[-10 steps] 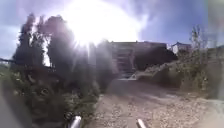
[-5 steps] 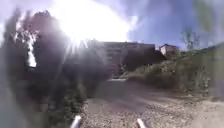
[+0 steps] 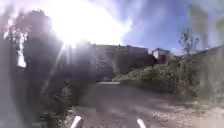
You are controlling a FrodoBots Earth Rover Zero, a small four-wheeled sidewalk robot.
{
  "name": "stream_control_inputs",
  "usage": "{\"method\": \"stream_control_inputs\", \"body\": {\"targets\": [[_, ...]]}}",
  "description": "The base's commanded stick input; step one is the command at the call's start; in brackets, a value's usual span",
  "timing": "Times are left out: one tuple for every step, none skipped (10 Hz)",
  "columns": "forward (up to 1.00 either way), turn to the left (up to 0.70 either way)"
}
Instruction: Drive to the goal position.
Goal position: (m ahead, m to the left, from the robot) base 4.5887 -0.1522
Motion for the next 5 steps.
{"method": "stream_control_inputs", "body": {"targets": [[0.7, 0.0], [0.7, 0.0], [0.7, 0.0], [0.61, 0.0], [0.54, 0.0]]}}
